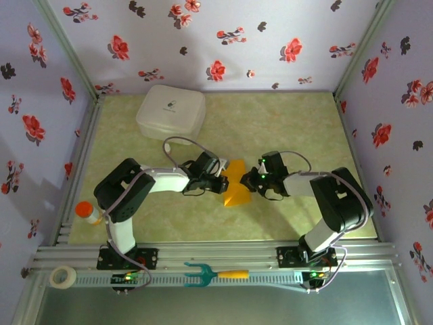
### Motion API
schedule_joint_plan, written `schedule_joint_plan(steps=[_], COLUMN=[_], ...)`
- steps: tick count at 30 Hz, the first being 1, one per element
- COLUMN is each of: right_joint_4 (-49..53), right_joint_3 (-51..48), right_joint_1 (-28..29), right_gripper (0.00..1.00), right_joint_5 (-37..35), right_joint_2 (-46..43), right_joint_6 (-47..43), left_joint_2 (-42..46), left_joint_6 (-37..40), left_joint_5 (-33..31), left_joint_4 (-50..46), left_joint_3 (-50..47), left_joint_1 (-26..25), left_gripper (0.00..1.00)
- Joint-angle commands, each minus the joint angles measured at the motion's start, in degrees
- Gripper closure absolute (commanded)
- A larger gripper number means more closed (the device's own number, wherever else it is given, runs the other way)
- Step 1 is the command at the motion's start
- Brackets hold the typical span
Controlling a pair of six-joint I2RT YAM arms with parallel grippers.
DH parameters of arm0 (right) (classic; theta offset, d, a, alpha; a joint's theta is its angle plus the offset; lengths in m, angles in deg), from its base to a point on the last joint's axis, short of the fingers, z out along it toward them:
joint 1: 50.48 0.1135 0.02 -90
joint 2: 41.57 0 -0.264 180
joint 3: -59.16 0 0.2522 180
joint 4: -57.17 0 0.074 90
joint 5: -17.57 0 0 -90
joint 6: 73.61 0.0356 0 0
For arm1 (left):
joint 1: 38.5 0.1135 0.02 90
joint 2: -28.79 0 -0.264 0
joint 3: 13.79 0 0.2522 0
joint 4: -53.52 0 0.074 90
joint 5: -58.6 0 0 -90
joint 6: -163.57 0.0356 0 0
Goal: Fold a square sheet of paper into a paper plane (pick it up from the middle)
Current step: Fold the triangle a second time at the center of the table.
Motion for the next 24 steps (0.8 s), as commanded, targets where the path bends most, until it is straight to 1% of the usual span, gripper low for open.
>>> schedule_joint_plan(steps=[1,7,12,14,17,20,22,24], right_joint_4=[2.7,0.8,-5.1,-6.3,-10.2,-12.2,-10.6,-5.2], right_joint_3=[2.7,0.2,-3.2,-3.9,-4.8,-5.0,-4.8,-2.7], right_joint_1=[-0.9,-1.6,-3.5,-4.3,-5.2,-5.3,-5.3,-4.7], right_gripper=[0.97,0.97,0.97,0.97,0.95,0.95,0.95,0.94], right_joint_5=[1.0,-0.9,-0.5,-0.6,1.1,1.8,1.4,2.0], right_joint_2=[-1.2,3.3,5.4,5.0,4.1,1.0,-1.8,-4.2], right_joint_6=[-1.7,-1.5,1.6,3.1,6.8,8.0,7.5,4.6], left_joint_2=[-2.2,-2.0,-2.2,-2.2,-2.1,-2.1,-2.0,-1.8], left_joint_6=[0.5,0.4,0.5,0.5,0.5,0.4,0.5,0.5], left_joint_5=[-0.3,-0.6,-0.6,-0.5,-0.5,-0.5,-0.5,-0.5], left_joint_4=[-3.9,-3.8,-3.8,-3.9,-3.8,-3.8,-3.9,-3.8], left_joint_3=[-0.1,-0.2,-0.3,-0.2,-0.3,-0.3,-0.3,-0.3], left_joint_1=[0.2,0.2,0.3,0.2,0.2,0.2,0.3,0.3], left_gripper=[0.95,0.95,0.95,0.95,0.95,0.95,0.95,0.95])
